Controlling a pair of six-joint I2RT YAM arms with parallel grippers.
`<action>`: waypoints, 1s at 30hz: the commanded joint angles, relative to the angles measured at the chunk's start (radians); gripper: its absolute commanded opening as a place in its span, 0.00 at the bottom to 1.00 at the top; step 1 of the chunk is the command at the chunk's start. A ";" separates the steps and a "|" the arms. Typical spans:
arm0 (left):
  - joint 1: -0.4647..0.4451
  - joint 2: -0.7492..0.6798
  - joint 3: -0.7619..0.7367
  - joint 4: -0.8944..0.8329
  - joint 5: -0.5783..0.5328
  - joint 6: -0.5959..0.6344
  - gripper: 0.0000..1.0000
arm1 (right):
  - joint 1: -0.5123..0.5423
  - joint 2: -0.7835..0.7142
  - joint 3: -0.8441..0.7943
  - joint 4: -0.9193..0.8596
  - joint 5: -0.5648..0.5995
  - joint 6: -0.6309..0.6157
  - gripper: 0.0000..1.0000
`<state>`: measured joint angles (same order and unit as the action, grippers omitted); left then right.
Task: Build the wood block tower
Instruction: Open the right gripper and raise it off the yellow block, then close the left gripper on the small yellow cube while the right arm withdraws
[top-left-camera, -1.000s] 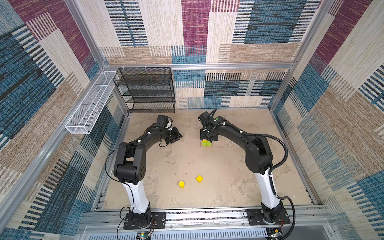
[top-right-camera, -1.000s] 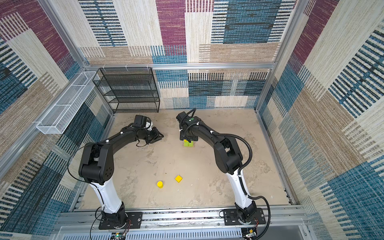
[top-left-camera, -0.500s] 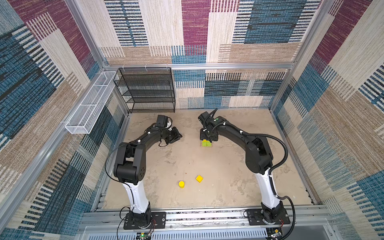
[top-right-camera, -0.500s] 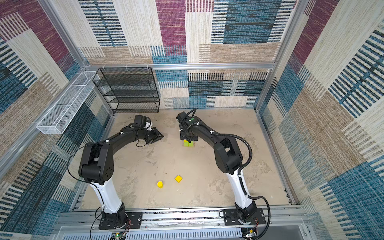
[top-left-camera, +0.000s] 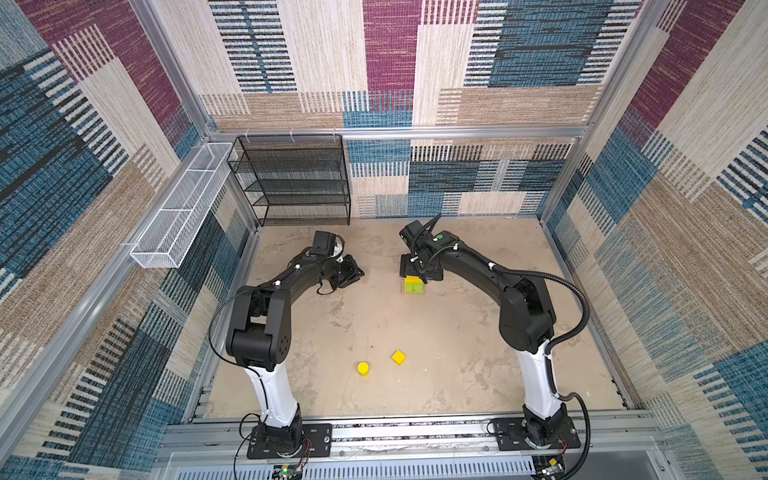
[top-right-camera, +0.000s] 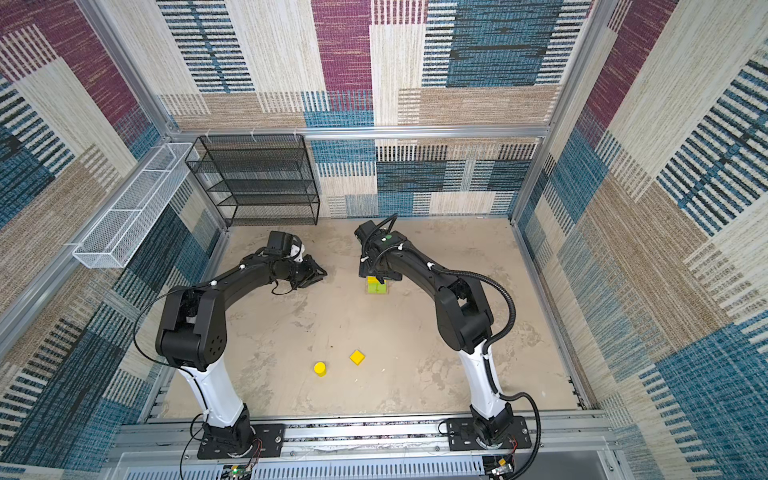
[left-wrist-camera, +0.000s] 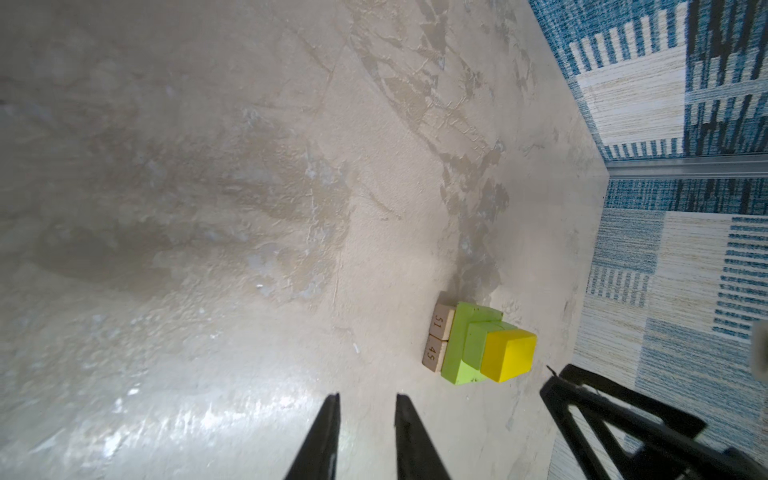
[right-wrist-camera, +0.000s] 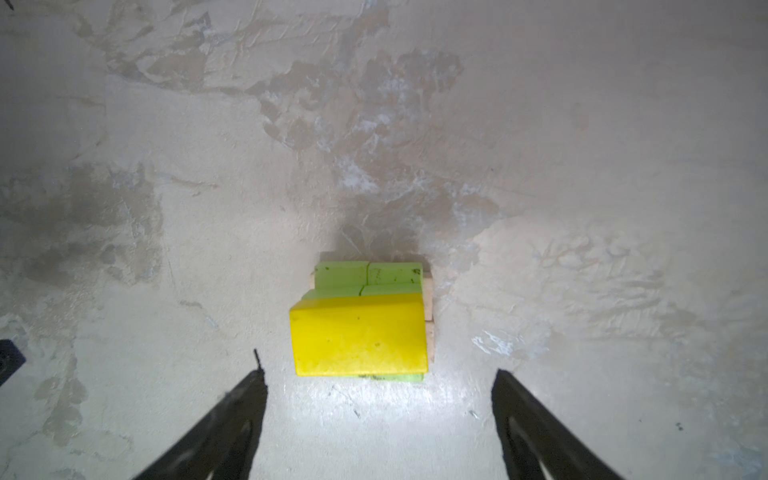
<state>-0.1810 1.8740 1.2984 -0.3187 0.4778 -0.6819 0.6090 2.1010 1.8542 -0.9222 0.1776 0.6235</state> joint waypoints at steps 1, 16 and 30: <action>0.002 -0.016 -0.005 0.002 0.007 0.032 0.28 | 0.002 -0.058 -0.041 0.058 0.032 0.003 0.94; -0.172 -0.144 0.045 -0.277 -0.166 0.202 0.28 | -0.056 -0.452 -0.418 0.426 -0.011 -0.101 0.99; -0.502 -0.316 0.023 -0.588 -0.451 0.328 0.42 | -0.193 -0.649 -0.596 0.742 -0.207 -0.184 0.99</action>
<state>-0.6498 1.5707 1.3361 -0.8108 0.1215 -0.4129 0.4271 1.4719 1.2743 -0.3092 0.0414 0.4465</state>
